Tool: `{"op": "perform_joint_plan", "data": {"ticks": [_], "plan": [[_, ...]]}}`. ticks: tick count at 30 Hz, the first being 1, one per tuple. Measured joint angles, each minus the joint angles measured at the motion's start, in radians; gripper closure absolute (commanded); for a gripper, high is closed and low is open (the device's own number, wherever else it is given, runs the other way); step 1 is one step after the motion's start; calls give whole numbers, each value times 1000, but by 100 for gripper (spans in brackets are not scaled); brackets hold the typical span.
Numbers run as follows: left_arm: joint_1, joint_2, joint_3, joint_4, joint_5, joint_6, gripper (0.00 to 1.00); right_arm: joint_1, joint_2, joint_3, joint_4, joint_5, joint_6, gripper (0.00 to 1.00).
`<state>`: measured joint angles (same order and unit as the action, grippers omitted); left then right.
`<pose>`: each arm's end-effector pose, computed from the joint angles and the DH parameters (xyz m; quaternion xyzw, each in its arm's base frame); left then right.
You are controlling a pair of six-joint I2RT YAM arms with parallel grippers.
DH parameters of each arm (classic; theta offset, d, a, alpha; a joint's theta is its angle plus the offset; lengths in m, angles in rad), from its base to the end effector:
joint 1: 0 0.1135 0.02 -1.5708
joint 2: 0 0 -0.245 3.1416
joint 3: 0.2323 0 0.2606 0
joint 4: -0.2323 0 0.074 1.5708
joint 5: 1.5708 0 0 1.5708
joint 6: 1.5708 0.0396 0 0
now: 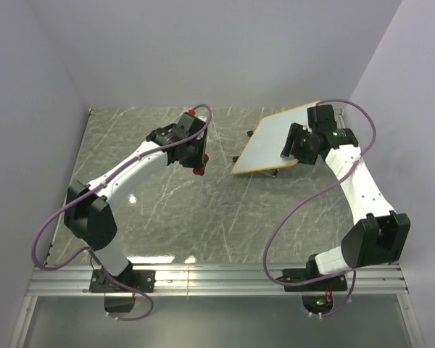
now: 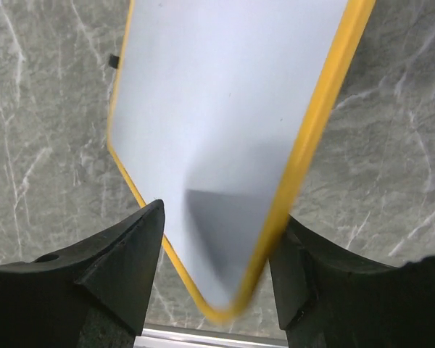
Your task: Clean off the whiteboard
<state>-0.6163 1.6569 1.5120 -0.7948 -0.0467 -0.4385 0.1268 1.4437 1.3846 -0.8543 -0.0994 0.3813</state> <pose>0.3011 -0.2110 0.2887 0.0772 0.9473 -0.1370 0.2793 0.3119 0.0437 0.3117 0.1041 0.9397 0.1265 0.3002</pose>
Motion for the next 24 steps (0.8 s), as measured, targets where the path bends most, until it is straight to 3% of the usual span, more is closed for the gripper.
{"op": "perform_joint_plan", "data": {"ticks": [18, 19, 20, 21, 22, 23, 24], "plan": [[24, 262, 188, 17, 22, -1, 100, 5, -150, -44, 32, 24, -5, 30], [28, 269, 188, 17, 20, -2, 95, 6, -153, -44, 29, 33, -5, 26], [33, 274, 188, 18, 17, -5, 81, 8, -158, -44, 26, 42, -4, 22], [42, 282, 185, 22, 13, -11, 55, 8, -163, -44, 21, 51, -3, 19], [52, 286, 179, 27, 5, -11, 40, 9, -168, -44, 14, 57, -3, 12], [61, 291, 174, 29, -8, -16, 18, 10, -175, -44, 7, 63, 2, 9], [72, 298, 168, 29, -26, -18, 5, 11, -183, -44, -2, 73, 3, 8]]}}
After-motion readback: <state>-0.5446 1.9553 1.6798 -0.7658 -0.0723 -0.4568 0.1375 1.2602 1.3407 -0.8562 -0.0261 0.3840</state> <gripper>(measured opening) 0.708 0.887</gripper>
